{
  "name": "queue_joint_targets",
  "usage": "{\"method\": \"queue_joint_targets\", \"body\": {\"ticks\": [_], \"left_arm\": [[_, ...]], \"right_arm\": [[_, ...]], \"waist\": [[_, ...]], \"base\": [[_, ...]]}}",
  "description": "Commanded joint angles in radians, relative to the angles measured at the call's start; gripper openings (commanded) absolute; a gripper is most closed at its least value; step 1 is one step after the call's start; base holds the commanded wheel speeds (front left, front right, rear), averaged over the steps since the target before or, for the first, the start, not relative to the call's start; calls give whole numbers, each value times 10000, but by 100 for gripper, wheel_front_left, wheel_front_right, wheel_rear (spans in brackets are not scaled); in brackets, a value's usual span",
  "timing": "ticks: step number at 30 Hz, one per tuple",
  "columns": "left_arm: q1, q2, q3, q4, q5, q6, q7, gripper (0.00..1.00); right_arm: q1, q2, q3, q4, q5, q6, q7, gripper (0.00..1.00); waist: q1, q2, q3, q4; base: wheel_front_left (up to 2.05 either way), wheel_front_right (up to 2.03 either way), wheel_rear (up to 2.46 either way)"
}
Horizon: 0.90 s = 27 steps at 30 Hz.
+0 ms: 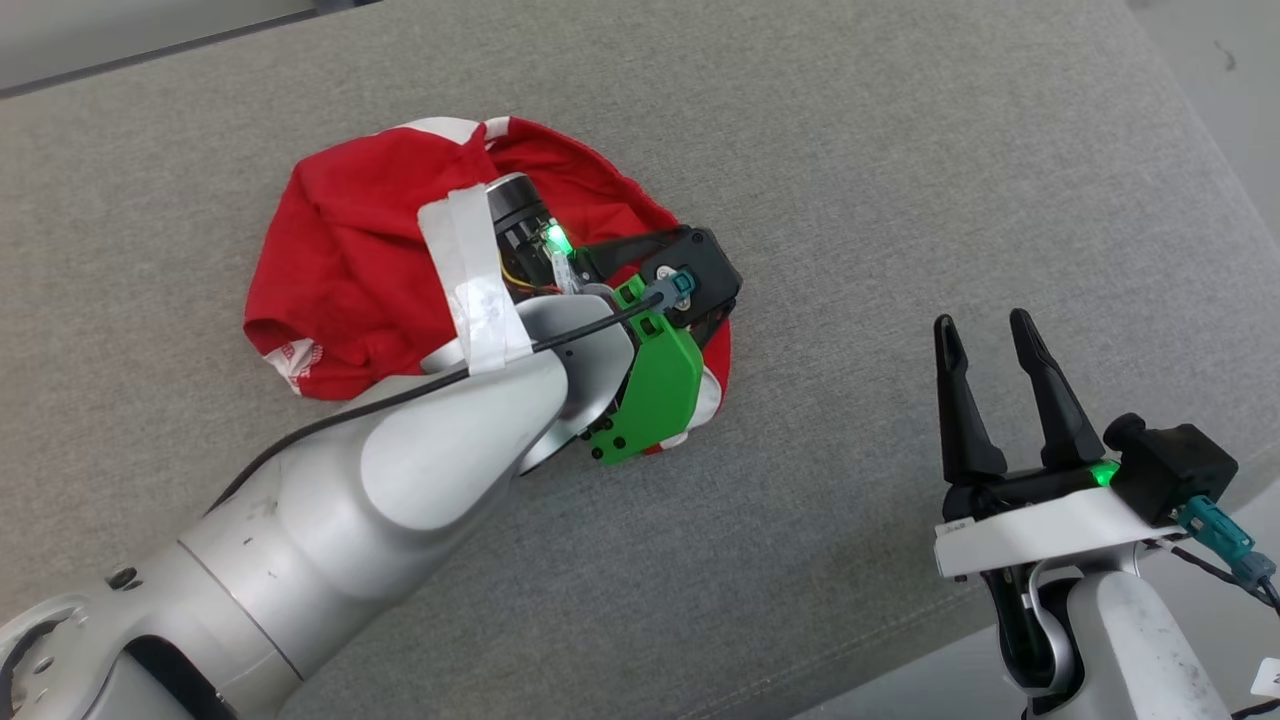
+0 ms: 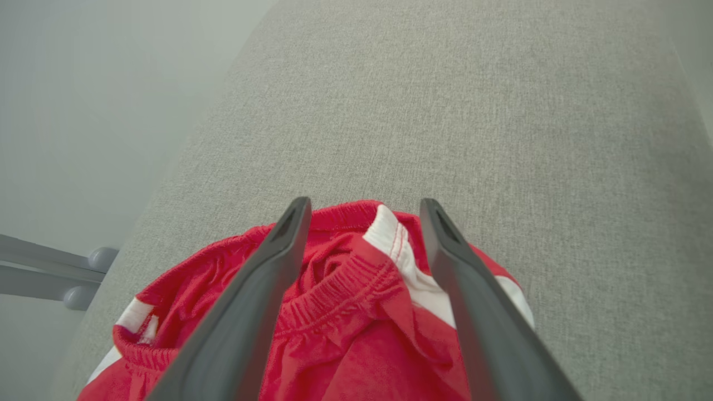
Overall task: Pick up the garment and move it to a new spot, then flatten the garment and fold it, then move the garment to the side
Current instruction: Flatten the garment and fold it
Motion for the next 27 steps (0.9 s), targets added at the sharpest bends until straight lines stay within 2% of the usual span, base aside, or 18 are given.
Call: {"method": "queue_joint_targets", "body": {"ticks": [1,7,8,9,10,11,12,17,21,27], "left_arm": [[-212,61,-169,141,-197,-1,192,100],[-590,174,-741,566,-744,-2,1173,100],[-590,191,-789,613,-842,-2,1340,84],[-592,207,-805,638,-905,-2,1467,63],[-595,240,-833,642,-963,-2,1601,28],[-577,267,-848,641,-1018,-2,1701,3],[-517,295,-872,621,-1126,-2,1833,0],[-331,364,-969,152,-1666,-2,2107,0],[-775,468,-884,-520,-2375,-2,1578,0],[-1972,582,-46,-1245,-3474,-2,146,0]], "right_arm": [[-88,-9,19,-35,56,3,-31,100],[-149,-8,21,-30,155,3,-31,100],[-150,-8,5,-31,168,5,-31,100],[-145,-8,-10,-27,173,5,-31,100],[-132,-8,-28,-19,172,5,-31,100],[-117,-8,-44,-15,170,5,-31,100],[-82,-11,-72,-12,168,5,-31,100],[116,-9,-111,18,77,5,-31,100],[73,-9,-69,55,63,5,-31,100],[257,-11,-90,121,-29,5,-31,100]], "waist": [[0,-1,296,-387],[0,-1,285,-562],[0,-1,273,-571],[0,-1,260,-569],[0,-1,243,-561],[0,-1,225,-548],[0,-1,192,-522],[0,-1,-69,-395],[0,-1,-310,-332],[0,-1,-877,-75]], "base": [[0,0,0],[0,0,0],[0,0,0],[0,0,0],[0,0,0],[0,0,0],[0,0,0],[0,0,0],[0,0,0],[0,0,0]]}}
